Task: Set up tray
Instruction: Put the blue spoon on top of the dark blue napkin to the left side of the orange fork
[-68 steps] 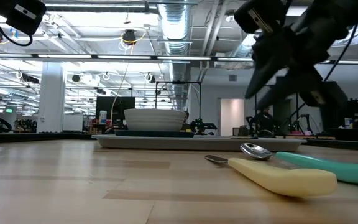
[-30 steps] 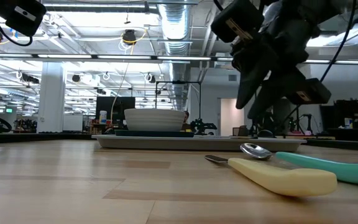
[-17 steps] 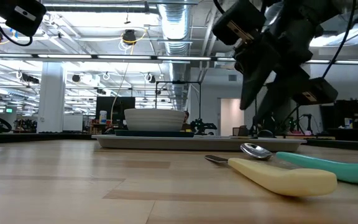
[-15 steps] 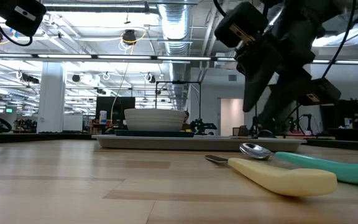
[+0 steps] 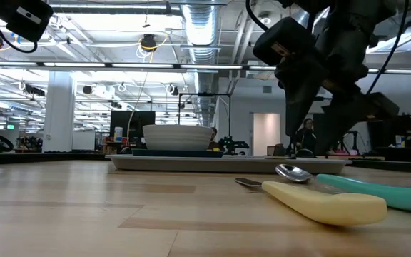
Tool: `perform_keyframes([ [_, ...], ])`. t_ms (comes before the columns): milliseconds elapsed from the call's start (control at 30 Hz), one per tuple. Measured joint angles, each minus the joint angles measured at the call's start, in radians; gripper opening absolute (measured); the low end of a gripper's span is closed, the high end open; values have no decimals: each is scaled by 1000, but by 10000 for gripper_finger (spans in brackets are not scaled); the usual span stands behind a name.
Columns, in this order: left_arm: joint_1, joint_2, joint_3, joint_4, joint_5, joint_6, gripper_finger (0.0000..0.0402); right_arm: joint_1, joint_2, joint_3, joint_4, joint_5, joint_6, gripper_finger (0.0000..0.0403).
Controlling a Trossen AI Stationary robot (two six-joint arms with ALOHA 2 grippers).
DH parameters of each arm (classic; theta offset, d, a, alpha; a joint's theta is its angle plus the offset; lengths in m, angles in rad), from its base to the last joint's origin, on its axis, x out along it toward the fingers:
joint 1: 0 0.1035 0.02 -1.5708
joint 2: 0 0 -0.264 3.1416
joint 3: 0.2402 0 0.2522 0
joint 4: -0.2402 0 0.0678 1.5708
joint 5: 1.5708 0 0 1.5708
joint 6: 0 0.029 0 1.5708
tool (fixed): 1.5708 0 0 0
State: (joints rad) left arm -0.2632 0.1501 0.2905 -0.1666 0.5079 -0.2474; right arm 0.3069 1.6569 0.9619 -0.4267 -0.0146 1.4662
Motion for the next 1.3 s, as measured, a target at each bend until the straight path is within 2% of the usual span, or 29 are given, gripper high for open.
perform_keyframes([
  [367,0,0,0,0,0,0,193,4,34,-1,5,16,-11,191],
  [667,0,0,0,1,0,0,193,5,184,12,99,-128,-52,191],
  [900,0,0,0,2,-21,-3,193,4,203,55,40,-115,-47,189],
  [1067,0,0,0,0,-23,-3,193,5,203,69,13,-109,-42,164],
  [1300,0,0,0,0,-23,-3,193,5,208,70,-23,-111,0,101],
])
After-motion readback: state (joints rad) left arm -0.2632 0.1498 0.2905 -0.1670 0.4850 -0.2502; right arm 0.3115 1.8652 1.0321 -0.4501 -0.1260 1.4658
